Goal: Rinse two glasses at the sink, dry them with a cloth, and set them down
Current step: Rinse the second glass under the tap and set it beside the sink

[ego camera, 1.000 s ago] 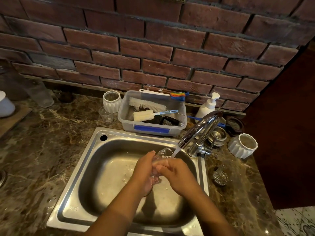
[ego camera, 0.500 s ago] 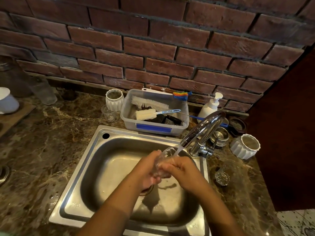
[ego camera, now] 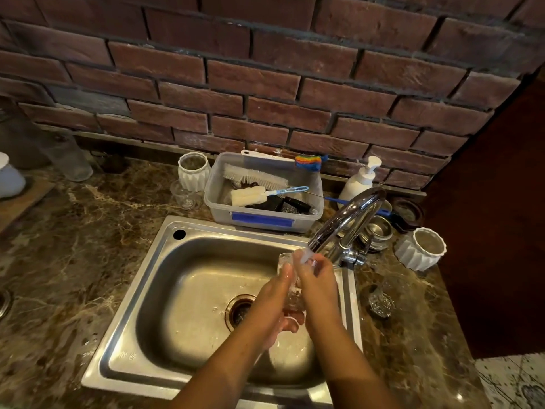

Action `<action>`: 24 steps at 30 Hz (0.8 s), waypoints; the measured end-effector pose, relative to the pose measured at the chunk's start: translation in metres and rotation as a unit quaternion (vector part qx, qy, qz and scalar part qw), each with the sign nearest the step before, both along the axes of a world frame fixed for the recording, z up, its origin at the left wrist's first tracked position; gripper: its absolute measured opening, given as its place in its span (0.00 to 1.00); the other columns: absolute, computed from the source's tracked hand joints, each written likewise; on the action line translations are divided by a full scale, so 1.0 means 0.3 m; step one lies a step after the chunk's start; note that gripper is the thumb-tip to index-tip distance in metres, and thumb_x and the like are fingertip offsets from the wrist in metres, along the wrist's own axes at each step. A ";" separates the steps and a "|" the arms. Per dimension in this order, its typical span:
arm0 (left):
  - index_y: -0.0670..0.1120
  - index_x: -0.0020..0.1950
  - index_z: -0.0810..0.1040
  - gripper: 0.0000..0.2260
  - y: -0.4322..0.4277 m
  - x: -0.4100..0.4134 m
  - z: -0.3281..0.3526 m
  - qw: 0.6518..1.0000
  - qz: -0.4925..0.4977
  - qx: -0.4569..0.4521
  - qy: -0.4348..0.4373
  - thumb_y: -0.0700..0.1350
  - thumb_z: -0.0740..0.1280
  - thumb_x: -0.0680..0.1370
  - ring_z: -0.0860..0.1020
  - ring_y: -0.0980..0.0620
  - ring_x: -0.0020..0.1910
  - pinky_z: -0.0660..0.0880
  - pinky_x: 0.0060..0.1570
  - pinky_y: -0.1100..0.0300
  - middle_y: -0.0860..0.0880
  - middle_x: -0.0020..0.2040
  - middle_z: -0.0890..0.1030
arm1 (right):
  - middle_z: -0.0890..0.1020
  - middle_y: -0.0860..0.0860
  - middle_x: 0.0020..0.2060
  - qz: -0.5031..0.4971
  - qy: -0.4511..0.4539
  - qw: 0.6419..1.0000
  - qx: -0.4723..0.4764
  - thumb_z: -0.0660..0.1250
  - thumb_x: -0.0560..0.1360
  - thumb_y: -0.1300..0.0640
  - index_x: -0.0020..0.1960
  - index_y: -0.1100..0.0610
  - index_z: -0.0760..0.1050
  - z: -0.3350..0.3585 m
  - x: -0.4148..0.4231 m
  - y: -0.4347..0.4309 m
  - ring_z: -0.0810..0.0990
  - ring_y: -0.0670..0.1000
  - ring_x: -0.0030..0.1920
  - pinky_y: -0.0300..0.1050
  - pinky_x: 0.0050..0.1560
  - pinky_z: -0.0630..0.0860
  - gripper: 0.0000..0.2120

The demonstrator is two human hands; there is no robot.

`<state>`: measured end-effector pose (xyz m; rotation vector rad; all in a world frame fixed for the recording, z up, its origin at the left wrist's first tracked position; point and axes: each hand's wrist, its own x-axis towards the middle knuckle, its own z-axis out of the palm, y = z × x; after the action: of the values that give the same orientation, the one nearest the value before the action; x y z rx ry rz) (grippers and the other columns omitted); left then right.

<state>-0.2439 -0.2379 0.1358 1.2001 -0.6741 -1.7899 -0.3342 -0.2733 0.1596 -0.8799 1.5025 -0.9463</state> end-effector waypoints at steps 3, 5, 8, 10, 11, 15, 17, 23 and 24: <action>0.61 0.53 0.75 0.26 0.003 0.001 -0.013 0.968 0.035 -0.039 -0.245 0.77 0.50 0.71 0.82 0.62 0.35 0.80 0.35 0.61 0.53 0.47 0.83 | 0.83 0.60 0.59 0.040 -0.170 0.977 0.120 0.76 0.68 0.40 0.67 0.57 0.75 -0.020 -0.021 0.013 0.81 0.62 0.61 0.62 0.59 0.79 0.34; 0.61 0.52 0.75 0.24 0.004 0.025 -0.030 0.941 0.034 -0.061 -0.331 0.74 0.48 0.76 0.83 0.59 0.45 0.82 0.48 0.55 0.55 0.48 0.83 | 0.83 0.63 0.60 0.056 -0.265 0.950 0.156 0.77 0.69 0.46 0.64 0.61 0.79 -0.027 -0.059 0.013 0.83 0.63 0.60 0.61 0.57 0.80 0.29; 0.57 0.56 0.78 0.21 0.004 0.066 -0.044 0.917 -0.009 -0.074 -0.391 0.65 0.49 0.83 0.82 0.54 0.50 0.80 0.56 0.49 0.52 0.49 0.84 | 0.84 0.63 0.58 0.084 -0.276 0.941 0.174 0.77 0.70 0.48 0.63 0.63 0.79 -0.038 -0.083 0.008 0.84 0.63 0.57 0.61 0.56 0.80 0.27; 0.54 0.55 0.80 0.20 0.000 0.075 -0.051 0.892 -0.023 -0.101 -0.440 0.62 0.51 0.85 0.82 0.53 0.49 0.80 0.54 0.49 0.51 0.49 0.84 | 0.86 0.61 0.53 0.074 -0.259 0.944 0.188 0.76 0.67 0.45 0.63 0.61 0.80 -0.048 -0.086 0.004 0.86 0.60 0.51 0.57 0.49 0.82 0.29; 0.53 0.55 0.79 0.18 -0.003 0.071 -0.051 0.884 -0.010 -0.115 -0.452 0.60 0.53 0.85 0.81 0.52 0.48 0.80 0.53 0.48 0.51 0.50 0.83 | 0.86 0.61 0.51 0.072 -0.253 0.944 0.199 0.75 0.67 0.44 0.63 0.60 0.80 -0.050 -0.088 0.003 0.87 0.59 0.49 0.55 0.46 0.83 0.30; 0.51 0.59 0.76 0.15 -0.011 0.026 -0.027 0.924 0.042 -0.076 -0.373 0.56 0.53 0.86 0.81 0.49 0.51 0.80 0.52 0.50 0.46 0.56 0.80 | 0.85 0.62 0.54 0.122 -0.221 0.942 0.221 0.74 0.70 0.45 0.64 0.60 0.78 -0.043 -0.099 0.012 0.85 0.61 0.52 0.56 0.50 0.82 0.28; 0.50 0.53 0.80 0.20 -0.024 0.014 -0.016 0.973 0.064 0.038 -0.220 0.58 0.52 0.86 0.85 0.44 0.48 0.82 0.52 0.47 0.42 0.49 0.86 | 0.86 0.62 0.51 0.170 -0.180 0.945 0.212 0.75 0.68 0.47 0.62 0.61 0.78 -0.036 -0.098 0.018 0.86 0.61 0.50 0.57 0.49 0.83 0.27; 0.36 0.53 0.84 0.11 -0.019 0.032 -0.051 0.972 0.122 0.200 0.006 0.40 0.65 0.80 0.83 0.47 0.34 0.79 0.33 0.57 0.42 0.38 0.86 | 0.85 0.56 0.46 0.279 0.051 0.950 0.129 0.80 0.66 0.49 0.55 0.56 0.76 -0.032 -0.136 0.035 0.85 0.54 0.45 0.53 0.50 0.81 0.24; 0.36 0.55 0.84 0.11 -0.016 0.029 -0.055 0.970 0.127 0.206 0.020 0.40 0.65 0.80 0.84 0.47 0.35 0.80 0.35 0.56 0.42 0.40 0.87 | 0.84 0.54 0.46 0.282 0.075 0.950 0.108 0.81 0.63 0.48 0.55 0.54 0.75 -0.030 -0.150 0.029 0.84 0.51 0.45 0.52 0.50 0.82 0.26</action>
<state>-0.2353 -0.2426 0.1192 1.4445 -0.1114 -1.7766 -0.3792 -0.2647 0.1507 -1.1529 1.3349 -0.2946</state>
